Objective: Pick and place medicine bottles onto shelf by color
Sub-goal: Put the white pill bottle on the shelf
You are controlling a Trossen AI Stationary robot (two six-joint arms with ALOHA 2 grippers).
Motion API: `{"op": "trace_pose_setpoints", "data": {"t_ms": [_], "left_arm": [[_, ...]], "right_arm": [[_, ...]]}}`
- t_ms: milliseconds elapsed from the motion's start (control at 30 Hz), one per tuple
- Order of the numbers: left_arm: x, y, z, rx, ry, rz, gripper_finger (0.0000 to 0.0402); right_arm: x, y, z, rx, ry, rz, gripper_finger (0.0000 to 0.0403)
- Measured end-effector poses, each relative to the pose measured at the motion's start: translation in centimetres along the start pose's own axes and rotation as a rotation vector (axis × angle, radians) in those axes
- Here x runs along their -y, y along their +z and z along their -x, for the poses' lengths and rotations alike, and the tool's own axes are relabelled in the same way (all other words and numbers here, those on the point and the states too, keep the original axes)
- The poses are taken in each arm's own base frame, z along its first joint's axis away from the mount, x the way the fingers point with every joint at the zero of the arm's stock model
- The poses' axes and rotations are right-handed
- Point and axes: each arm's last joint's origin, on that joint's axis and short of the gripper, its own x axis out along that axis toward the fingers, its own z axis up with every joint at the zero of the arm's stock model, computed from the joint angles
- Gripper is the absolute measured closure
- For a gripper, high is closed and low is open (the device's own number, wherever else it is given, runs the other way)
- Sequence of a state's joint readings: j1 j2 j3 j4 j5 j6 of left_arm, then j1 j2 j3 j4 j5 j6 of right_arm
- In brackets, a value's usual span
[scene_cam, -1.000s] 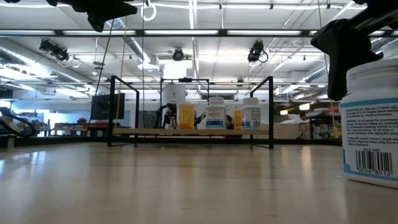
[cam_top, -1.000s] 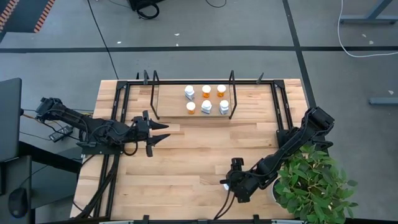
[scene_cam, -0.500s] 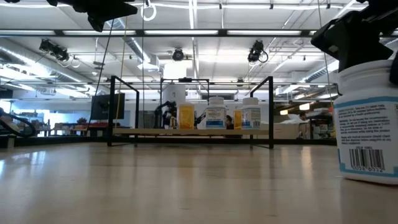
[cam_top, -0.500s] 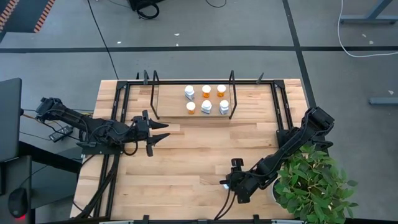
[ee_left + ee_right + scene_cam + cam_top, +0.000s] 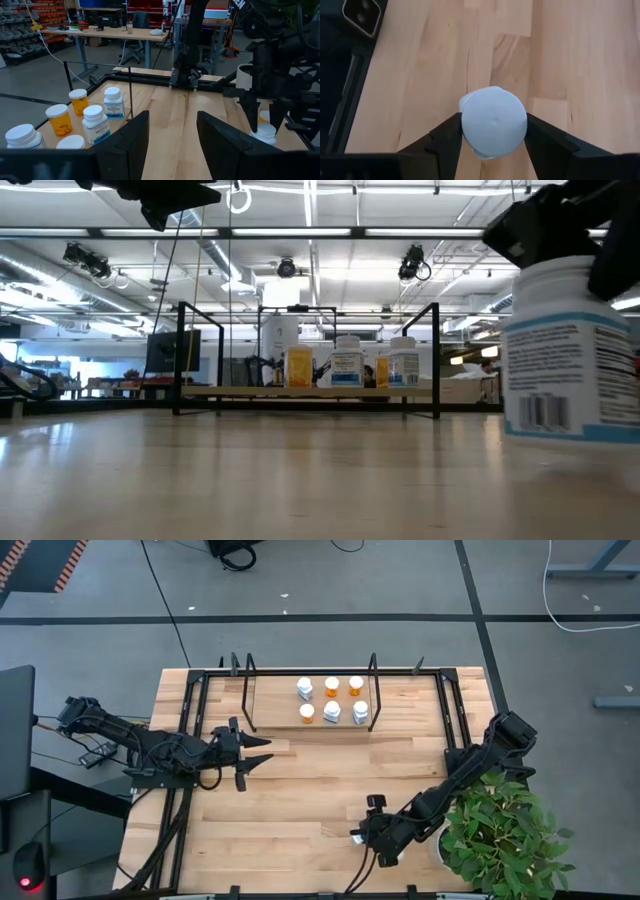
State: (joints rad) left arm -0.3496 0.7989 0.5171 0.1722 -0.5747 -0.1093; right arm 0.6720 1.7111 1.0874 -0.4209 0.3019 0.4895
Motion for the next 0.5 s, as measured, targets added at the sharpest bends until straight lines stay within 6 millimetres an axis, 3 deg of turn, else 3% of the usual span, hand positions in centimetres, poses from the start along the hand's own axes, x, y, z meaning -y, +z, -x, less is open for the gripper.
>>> {"op": "trace_pose_setpoints", "data": {"t_ms": [267,500], "left_arm": [[0.0,0.0,0.0,0.000,0.000,0.000,0.0230],[0.0,0.2,0.0,0.020,-0.004,0.013,0.0230]], "right_arm": [[0.7,1.1,-0.3,0.061,0.010,0.036,0.0201],[3.1,2.8,-1.0,0.109,0.007,-0.006,0.0201]]}}
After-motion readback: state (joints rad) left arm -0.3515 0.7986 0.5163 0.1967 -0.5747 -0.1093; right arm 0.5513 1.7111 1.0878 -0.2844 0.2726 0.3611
